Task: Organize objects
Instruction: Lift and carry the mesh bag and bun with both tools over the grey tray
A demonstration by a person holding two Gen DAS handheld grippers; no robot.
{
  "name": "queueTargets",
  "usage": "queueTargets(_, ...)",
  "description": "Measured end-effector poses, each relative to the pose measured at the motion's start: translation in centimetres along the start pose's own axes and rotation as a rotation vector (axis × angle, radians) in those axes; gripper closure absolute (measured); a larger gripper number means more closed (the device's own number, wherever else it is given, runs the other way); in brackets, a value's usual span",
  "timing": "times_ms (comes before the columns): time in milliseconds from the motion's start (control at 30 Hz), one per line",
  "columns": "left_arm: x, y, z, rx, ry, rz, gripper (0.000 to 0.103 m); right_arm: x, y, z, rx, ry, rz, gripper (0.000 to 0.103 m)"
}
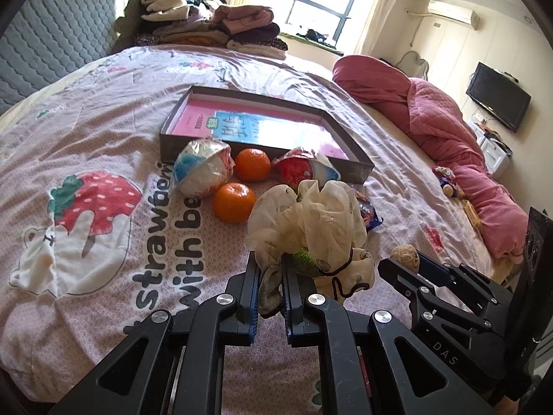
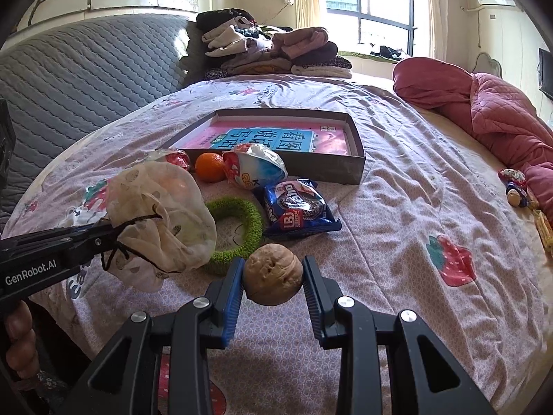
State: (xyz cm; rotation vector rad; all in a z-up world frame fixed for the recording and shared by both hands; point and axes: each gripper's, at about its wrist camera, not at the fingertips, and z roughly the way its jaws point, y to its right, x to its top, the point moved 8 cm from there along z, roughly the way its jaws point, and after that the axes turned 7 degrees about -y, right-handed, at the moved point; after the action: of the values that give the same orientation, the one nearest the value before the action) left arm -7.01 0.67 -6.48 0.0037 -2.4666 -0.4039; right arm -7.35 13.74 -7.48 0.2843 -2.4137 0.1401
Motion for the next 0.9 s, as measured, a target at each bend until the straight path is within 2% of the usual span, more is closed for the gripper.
queueTargets(533, 2.4, -0.4, -1.4, 0.016, 0.059, 0.001, 0.092, 2.2, 0.3, -0.6, -0.012, 0.038, -0.003, 0.069)
queueTargets(900, 5.5, -1.0, -1.4, 0.020, 0.092, -0.007, 0.092, 5.6, 1.1, 0.4, -0.022, 0.067, -0.012, 0.069)
